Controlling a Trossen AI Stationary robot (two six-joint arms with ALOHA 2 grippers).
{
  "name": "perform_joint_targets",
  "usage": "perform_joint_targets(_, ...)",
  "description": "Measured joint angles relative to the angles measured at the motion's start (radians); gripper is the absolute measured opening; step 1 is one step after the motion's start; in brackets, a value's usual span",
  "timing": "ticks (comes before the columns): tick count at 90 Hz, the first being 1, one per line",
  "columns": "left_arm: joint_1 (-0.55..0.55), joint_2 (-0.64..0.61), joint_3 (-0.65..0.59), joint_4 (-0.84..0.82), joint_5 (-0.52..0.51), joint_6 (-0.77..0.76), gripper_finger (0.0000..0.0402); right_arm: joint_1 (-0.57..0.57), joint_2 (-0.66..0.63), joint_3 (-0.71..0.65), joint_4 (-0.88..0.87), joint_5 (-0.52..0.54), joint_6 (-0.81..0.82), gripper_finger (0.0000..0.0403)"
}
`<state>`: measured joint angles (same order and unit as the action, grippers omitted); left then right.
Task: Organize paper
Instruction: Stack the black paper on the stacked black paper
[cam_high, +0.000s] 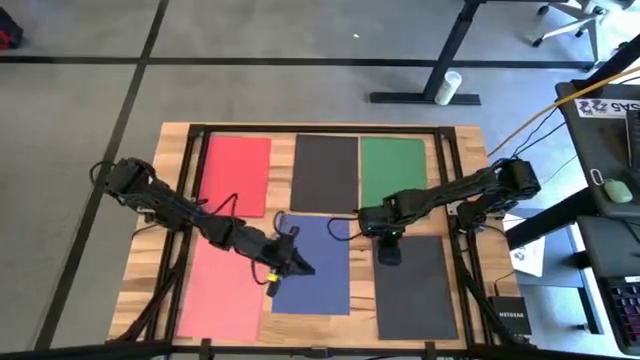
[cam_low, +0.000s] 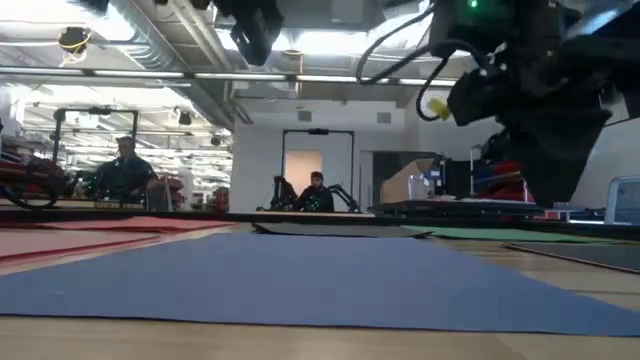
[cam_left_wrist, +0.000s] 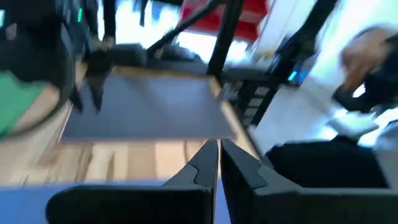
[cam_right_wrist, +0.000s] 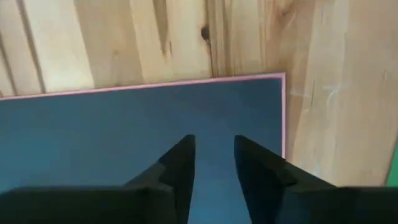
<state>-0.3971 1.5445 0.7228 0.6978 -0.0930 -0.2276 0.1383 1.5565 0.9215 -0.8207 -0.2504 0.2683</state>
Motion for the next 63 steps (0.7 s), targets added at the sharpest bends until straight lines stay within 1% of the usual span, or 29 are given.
perform_joint_targets(10,0.027,0.000,-0.069,0.117,0.028,-0.023,0.0000,0.000,-0.008,0.001,0.002,-0.004,0.000,0.0080)
perform_joint_targets(21,0.067,0.000,-0.101,0.130,0.060,-0.033,0.0000,0.004,-0.025,0.001,-0.015,0.009,0.002,0.0066)
perform_joint_targets(30,0.097,0.000,-0.124,0.165,0.129,-0.004,0.0000,0.023,-0.037,0.001,-0.050,0.035,0.015,0.0061)
perform_joint_targets(39,0.129,0.000,-0.151,0.283,0.230,0.033,0.0000,0.054,-0.041,0.001,-0.099,0.056,0.039,0.0061)
perform_joint_targets(46,0.157,0.000,-0.170,0.335,0.298,0.045,0.0000,0.080,-0.041,-0.002,-0.143,0.082,0.070,0.0063)
perform_joint_targets(51,0.176,0.000,-0.185,0.351,0.315,0.042,0.0000,0.098,-0.041,-0.012,-0.137,0.106,0.092,0.0067)
perform_joint_targets(63,0.218,0.000,-0.230,0.358,0.317,0.000,0.0000,0.124,-0.041,-0.051,-0.119,0.152,0.143,0.0085)
